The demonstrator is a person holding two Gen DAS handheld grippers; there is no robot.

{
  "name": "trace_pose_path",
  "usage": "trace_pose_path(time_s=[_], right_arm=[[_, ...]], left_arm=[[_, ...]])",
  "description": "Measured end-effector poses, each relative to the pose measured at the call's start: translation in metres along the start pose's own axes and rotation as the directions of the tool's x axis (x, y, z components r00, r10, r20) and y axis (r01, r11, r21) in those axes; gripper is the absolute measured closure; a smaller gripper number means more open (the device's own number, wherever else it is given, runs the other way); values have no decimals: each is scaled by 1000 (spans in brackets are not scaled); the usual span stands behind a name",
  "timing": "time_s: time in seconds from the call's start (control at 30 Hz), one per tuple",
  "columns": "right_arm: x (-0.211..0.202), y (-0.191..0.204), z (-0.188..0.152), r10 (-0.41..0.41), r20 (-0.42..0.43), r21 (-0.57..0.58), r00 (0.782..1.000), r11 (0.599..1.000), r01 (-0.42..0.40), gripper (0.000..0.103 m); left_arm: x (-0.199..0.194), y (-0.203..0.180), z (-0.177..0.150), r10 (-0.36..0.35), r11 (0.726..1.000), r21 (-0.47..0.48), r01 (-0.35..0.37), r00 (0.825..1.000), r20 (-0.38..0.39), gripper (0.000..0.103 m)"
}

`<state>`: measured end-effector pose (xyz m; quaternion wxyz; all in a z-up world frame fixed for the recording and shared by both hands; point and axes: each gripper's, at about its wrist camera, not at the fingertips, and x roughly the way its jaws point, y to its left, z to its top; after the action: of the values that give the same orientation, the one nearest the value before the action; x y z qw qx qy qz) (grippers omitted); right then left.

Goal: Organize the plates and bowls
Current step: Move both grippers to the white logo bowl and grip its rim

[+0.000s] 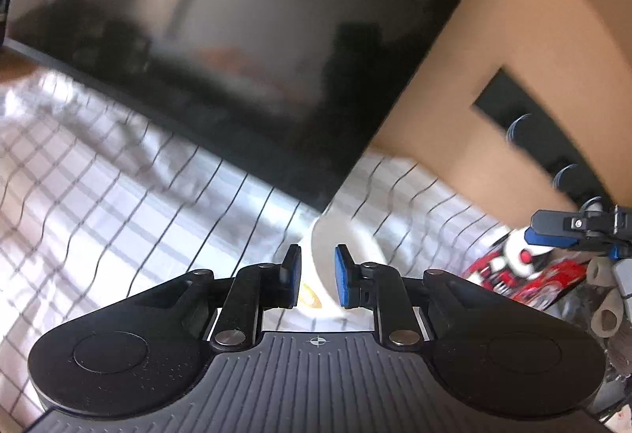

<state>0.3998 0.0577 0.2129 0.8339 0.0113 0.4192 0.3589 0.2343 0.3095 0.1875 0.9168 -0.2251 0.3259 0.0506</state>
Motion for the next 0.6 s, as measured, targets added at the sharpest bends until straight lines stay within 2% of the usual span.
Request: trace_pose_path(time_s=[0.13,0.23,0.37,0.6], right_arm=[[45,-16,-9,-80,-78,-27,994,997,78,21],[71,-33,-14,-129,-97,-18,987,992,128,21],[98,-57,-15,-98,-116,7,988,995,99,21],[176,-98,-16,-26,-182,60,983,997,38,21]], left_arm=[[38,12,-14,11,999,-44,-15,996,-88,83],[70,14,-21,23,997,-64,-33,989,-148,83],[113,12,-19,32,995,-87,-49,982,-187,83],[180,6,-12,103,991,-62,-121,965,-242,82]])
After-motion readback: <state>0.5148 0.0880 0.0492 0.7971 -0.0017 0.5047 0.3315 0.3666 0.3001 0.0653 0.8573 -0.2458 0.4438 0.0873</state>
